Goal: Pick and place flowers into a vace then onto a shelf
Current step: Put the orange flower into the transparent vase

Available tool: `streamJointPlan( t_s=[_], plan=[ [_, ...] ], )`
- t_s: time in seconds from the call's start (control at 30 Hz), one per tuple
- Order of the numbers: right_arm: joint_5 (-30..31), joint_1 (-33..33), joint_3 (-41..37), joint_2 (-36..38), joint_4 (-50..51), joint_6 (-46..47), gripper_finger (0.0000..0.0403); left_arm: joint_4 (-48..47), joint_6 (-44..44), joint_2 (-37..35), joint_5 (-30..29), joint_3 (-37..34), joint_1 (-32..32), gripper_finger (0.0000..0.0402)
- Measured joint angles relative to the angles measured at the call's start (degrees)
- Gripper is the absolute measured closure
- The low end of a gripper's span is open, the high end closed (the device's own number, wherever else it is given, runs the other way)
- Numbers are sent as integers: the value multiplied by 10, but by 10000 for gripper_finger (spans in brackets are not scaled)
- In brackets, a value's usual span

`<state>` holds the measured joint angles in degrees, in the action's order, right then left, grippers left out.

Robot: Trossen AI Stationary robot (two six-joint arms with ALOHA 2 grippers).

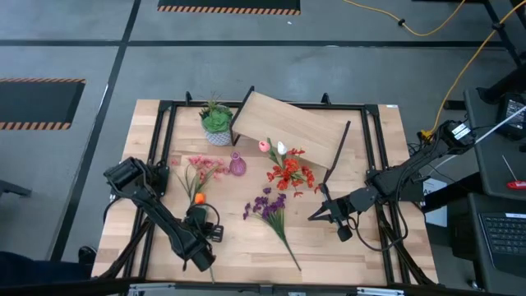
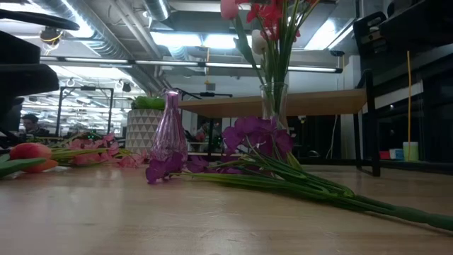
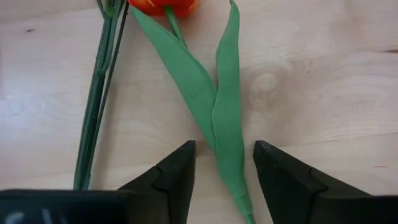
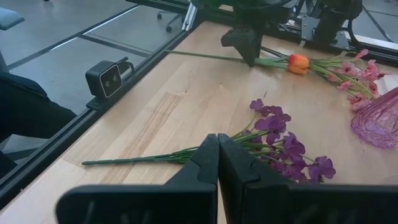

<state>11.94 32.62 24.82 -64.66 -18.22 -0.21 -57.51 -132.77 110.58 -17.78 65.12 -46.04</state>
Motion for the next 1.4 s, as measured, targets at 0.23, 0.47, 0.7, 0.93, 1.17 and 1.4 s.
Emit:
streamJointPlan(
  t_s=[0.23, 0.47, 0.7, 0.93, 1.17, 1.4],
  plan=[
    [0, 0, 0, 0, 0, 0, 400, 9, 0, 1, 13, 0, 1, 261],
    [0, 0, 0, 0, 0, 0, 400, 13, 0, 1, 17, 0, 3, 303],
    [0, 0, 0, 0, 1, 0, 400, 18, 25, -7, 17, 2, -1, 372],
    [0, 0, 0, 0, 4, 0, 400, 34, 61, -33, 3, 7, -6, 390],
    [0, 0, 0, 0, 5, 0, 400, 23, 91, -80, -40, 7, -21, 395],
    [0, 0, 0, 0, 5, -1, 400, 8, 124, -134, -151, 7, -53, 396]
  ],
)
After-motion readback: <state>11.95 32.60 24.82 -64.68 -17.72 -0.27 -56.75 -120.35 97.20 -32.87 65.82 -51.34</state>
